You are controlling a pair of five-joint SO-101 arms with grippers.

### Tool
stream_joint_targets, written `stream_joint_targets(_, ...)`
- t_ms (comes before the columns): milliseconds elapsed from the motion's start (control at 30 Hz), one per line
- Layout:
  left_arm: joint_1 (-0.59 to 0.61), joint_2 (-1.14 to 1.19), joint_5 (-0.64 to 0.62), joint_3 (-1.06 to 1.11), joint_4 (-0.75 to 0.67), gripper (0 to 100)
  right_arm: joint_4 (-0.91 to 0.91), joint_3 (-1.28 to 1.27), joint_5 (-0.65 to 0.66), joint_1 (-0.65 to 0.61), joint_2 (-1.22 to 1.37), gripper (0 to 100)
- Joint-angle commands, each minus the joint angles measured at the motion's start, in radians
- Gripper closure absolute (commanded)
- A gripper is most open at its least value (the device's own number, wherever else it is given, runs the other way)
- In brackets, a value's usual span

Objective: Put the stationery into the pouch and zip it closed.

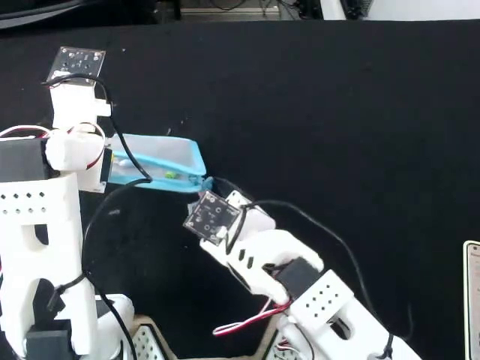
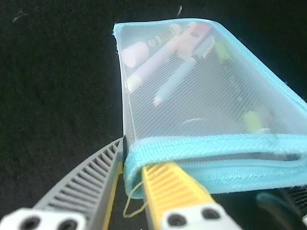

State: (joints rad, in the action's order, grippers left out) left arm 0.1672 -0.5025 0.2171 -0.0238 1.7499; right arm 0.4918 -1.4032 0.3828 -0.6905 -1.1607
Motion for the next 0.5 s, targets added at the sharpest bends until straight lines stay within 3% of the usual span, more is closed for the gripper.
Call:
stream_joint_targets(0, 0.005, -0.011, 0.002, -0.013, 0.008, 97, -0.018, 0.120, -0.005, 0.029, -0.018, 79.1)
stream_joint_targets(467, 0.005, -0.011, 0.002, -0.013, 0.008, 97, 0.009, 0.048, 0.003, -0.015, -0.228, 82.9)
